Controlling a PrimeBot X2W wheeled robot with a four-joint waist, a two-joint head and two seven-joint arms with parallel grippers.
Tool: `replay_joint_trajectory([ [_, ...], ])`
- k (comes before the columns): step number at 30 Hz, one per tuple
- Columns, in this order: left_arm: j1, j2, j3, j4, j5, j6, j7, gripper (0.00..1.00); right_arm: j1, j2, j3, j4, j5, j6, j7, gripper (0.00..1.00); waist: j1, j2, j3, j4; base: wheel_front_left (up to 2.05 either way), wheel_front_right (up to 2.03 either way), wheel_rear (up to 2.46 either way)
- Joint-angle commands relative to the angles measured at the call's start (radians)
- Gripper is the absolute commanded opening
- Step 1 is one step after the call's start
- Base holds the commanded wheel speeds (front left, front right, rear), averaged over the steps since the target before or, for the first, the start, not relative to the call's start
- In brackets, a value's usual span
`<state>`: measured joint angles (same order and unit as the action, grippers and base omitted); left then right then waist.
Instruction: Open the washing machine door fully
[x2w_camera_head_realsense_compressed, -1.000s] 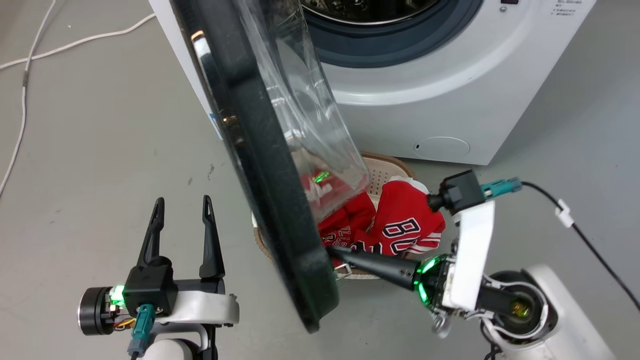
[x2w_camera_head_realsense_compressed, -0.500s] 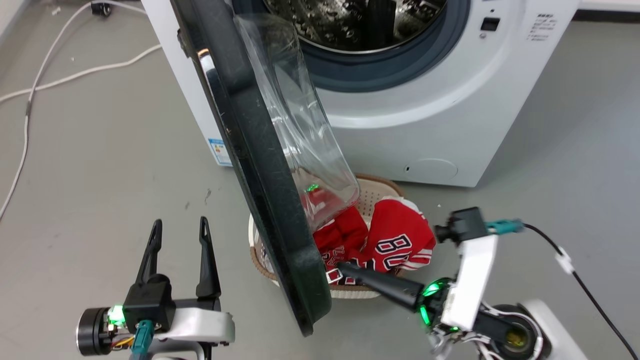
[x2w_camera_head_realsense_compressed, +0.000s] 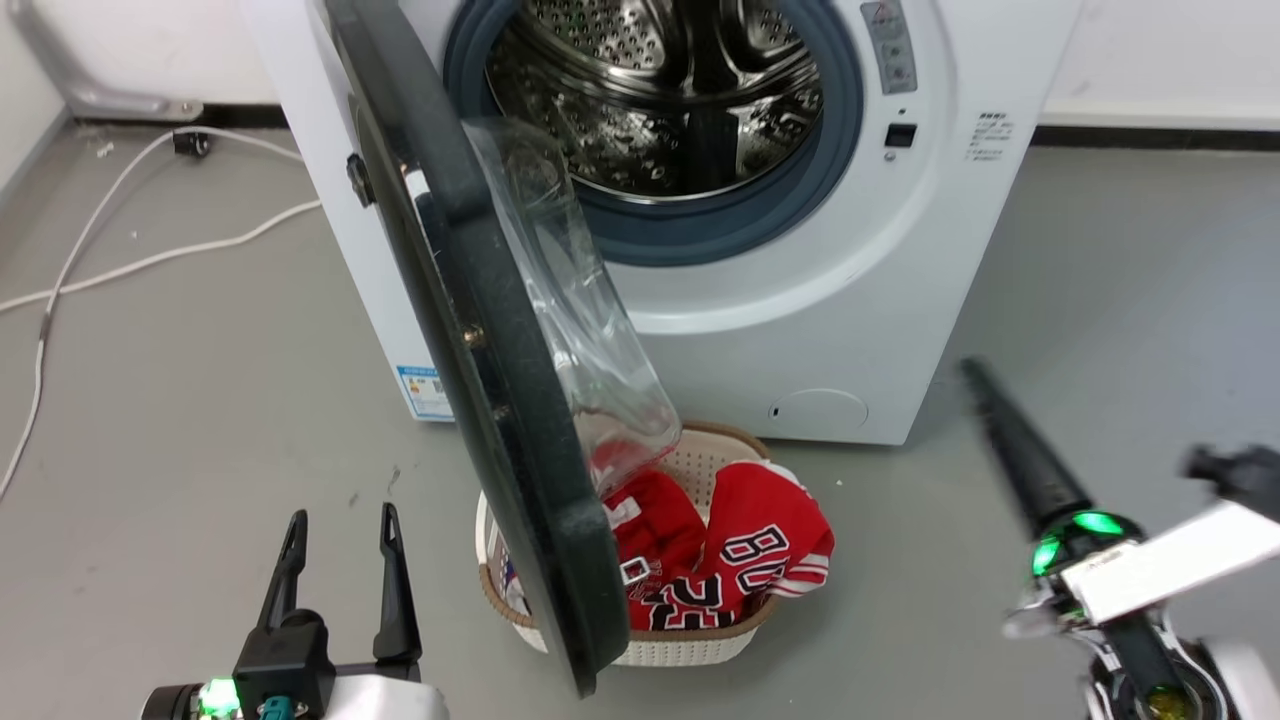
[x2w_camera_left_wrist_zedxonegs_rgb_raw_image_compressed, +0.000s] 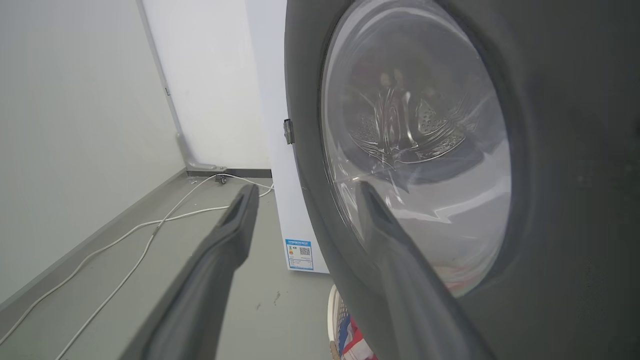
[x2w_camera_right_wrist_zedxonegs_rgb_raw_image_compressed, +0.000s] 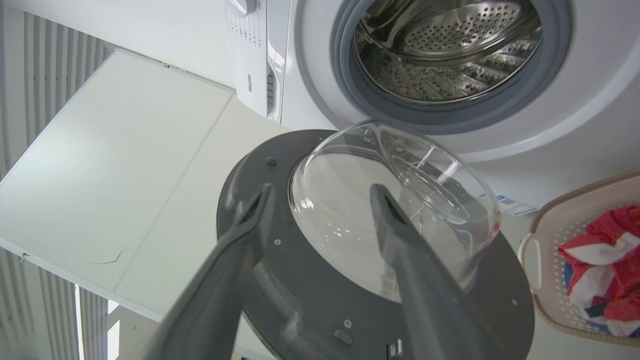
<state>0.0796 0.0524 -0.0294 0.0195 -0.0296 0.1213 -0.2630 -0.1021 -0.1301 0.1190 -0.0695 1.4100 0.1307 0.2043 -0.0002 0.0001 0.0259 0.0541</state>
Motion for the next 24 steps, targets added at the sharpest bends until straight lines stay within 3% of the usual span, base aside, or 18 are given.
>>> replay_joint_trajectory([
  [1,0.013,0.003,0.003,-0.005,0.006,-0.002,-0.003,1.0,0.015,-0.022,-0.006,-0.02,-0.079,0.0,-0.069,1.0,0.0002,-0.0001,-0.013,-0.011,0.0,0.0,0.0],
  [5,0.026,0.002,0.01,-0.011,0.009,-0.003,-0.003,1.0,0.052,-0.08,0.027,-0.002,-0.382,0.0,-0.355,1.0,0.0002,-0.0001,-0.023,-0.023,0.0,0.0,0.0],
  [7,0.032,0.002,0.01,-0.011,0.011,-0.004,-0.003,1.0,0.056,-0.099,0.026,0.03,-0.512,0.0,-0.44,1.0,0.0002,-0.0001,-0.027,-0.027,0.0,0.0,0.0],
  [10,0.037,0.002,0.012,-0.013,0.009,-0.002,-0.003,1.0,0.069,-0.091,-0.018,0.064,-0.717,0.0,-0.468,1.0,0.0002,-0.0001,-0.032,-0.034,0.0,0.0,0.0],
  [16,0.034,0.001,0.009,-0.017,0.01,-0.005,-0.003,1.0,0.107,-0.013,-0.13,-0.015,-1.118,0.0,-0.469,1.0,0.0002,-0.0001,-0.031,-0.039,0.0,0.0,0.0],
  [18,0.034,0.001,0.01,-0.017,0.012,-0.006,-0.003,1.0,0.136,0.029,-0.151,-0.028,-1.174,0.0,-0.469,1.0,0.0002,-0.0001,-0.032,-0.04,0.0,0.0,0.0],
  [24,0.039,0.0,0.01,-0.018,0.014,-0.005,-0.003,1.0,0.194,0.07,-0.18,-0.051,-1.263,0.0,-0.469,1.0,0.0002,-0.0001,-0.032,-0.038,0.0,0.0,0.0],
])
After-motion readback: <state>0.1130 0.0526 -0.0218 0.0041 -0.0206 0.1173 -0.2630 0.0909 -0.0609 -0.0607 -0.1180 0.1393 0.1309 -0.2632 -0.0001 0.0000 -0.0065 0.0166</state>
